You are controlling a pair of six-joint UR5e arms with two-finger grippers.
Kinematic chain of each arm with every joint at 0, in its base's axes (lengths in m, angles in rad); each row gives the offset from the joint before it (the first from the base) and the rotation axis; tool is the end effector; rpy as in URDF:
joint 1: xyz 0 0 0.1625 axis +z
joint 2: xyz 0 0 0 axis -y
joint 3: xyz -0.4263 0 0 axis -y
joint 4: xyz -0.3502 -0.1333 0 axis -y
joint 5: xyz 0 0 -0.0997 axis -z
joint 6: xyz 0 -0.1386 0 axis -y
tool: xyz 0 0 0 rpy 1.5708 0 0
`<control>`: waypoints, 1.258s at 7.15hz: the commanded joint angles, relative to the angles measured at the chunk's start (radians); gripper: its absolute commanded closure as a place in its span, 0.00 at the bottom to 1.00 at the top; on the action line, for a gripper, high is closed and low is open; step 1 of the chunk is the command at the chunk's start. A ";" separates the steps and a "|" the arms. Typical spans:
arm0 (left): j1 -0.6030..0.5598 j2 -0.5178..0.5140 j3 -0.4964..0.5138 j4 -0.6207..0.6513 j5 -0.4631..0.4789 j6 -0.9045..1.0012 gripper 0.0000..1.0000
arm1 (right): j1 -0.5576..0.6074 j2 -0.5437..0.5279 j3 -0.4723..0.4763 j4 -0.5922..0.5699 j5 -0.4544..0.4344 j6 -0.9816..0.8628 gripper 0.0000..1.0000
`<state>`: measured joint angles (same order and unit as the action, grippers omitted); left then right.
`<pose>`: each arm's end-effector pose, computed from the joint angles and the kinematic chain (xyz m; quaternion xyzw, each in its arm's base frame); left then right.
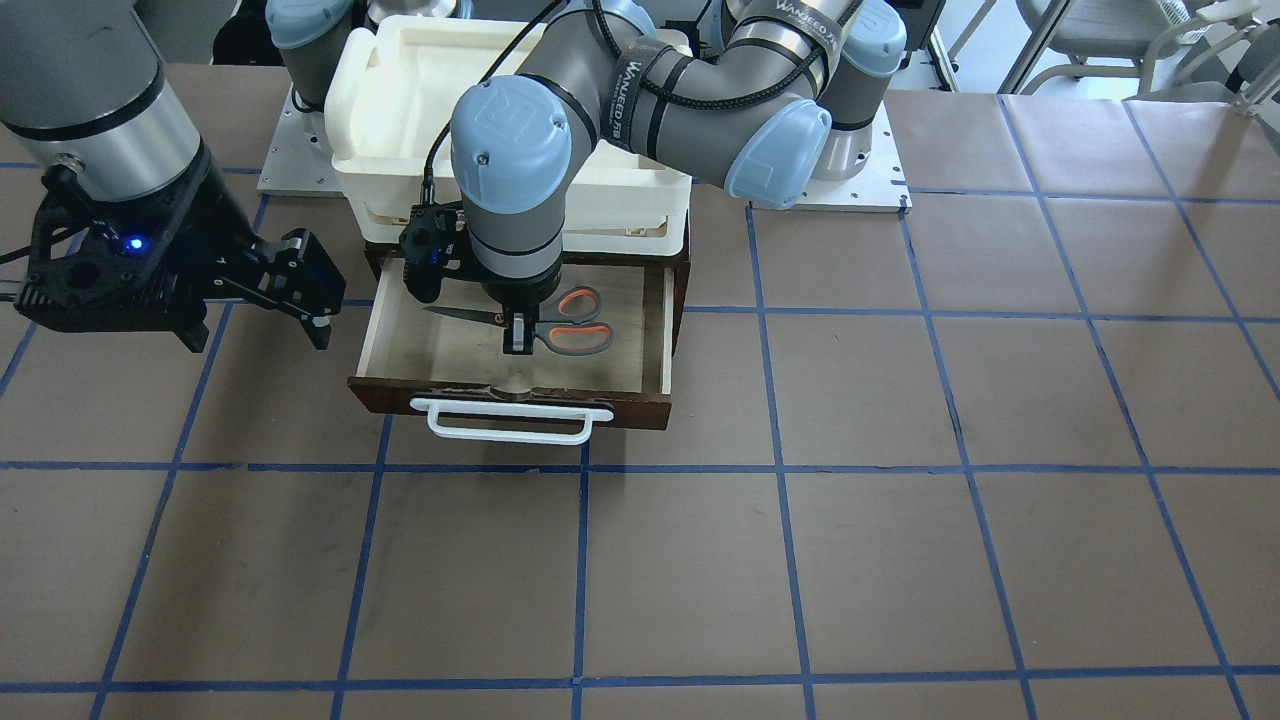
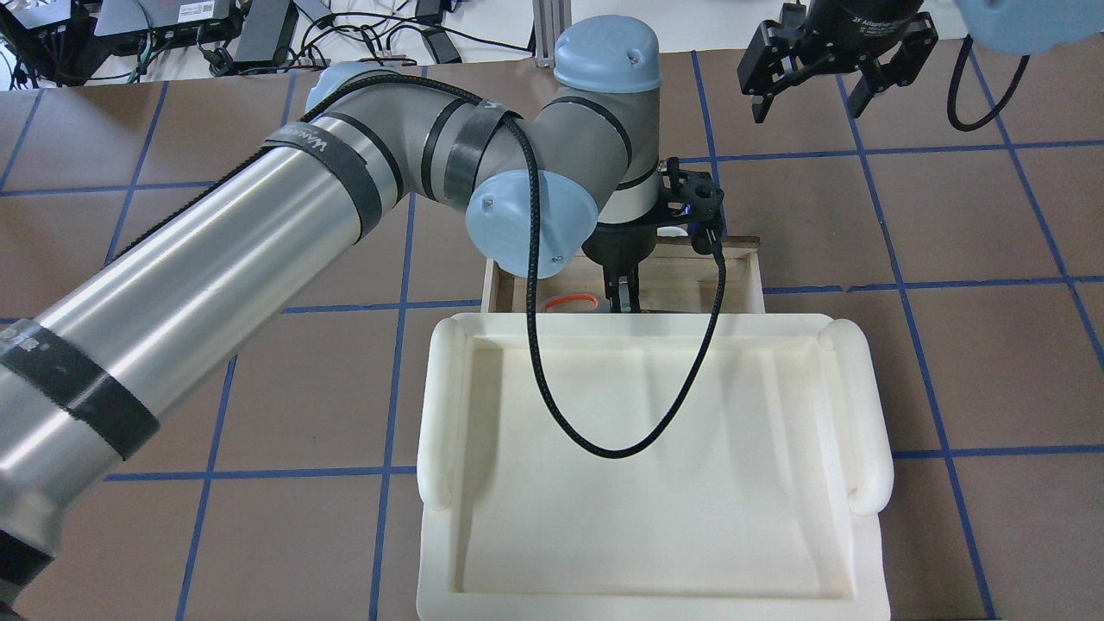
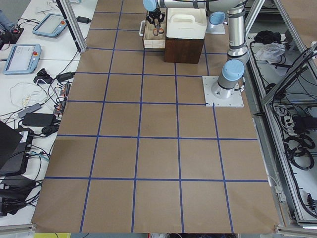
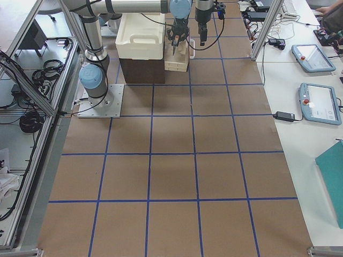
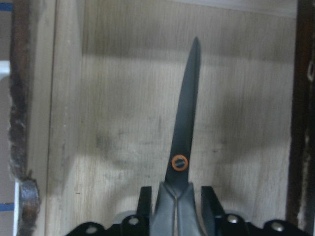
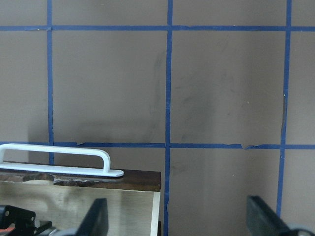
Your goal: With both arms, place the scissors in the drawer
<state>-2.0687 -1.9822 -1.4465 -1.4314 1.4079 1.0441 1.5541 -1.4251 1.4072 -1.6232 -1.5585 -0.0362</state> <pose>-0.4162 -0.4394 0.3041 -0.6883 -0.7171 -0.0489 0.0980 0.1263 -0.5234 0.4593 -0.0100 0.9993 -0.0353 0.0052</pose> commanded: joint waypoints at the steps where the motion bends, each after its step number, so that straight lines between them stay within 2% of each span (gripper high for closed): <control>1: -0.004 0.005 -0.002 0.000 -0.007 -0.054 0.00 | 0.000 -0.008 0.018 0.002 -0.017 0.001 0.00; 3: -0.004 0.038 0.000 0.005 -0.001 -0.139 0.00 | 0.000 -0.008 0.018 0.002 -0.008 -0.001 0.00; 6: 0.030 0.080 0.002 0.164 0.035 -0.529 0.00 | 0.000 -0.008 0.018 0.002 -0.012 -0.001 0.00; 7: 0.079 0.089 -0.003 0.178 0.178 -0.608 0.00 | -0.002 -0.008 0.018 0.002 -0.011 -0.001 0.00; 8: 0.158 0.100 -0.005 0.189 0.254 -0.760 0.00 | -0.003 -0.008 0.019 0.008 -0.011 -0.001 0.00; 9: 0.215 0.103 -0.006 0.190 0.250 -0.871 0.00 | -0.002 -0.006 0.019 0.009 -0.009 -0.001 0.00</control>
<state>-1.9268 -1.8862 -1.4504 -1.2493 1.6211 0.3176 1.5520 -1.4324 1.4261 -1.6169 -1.5689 -0.0368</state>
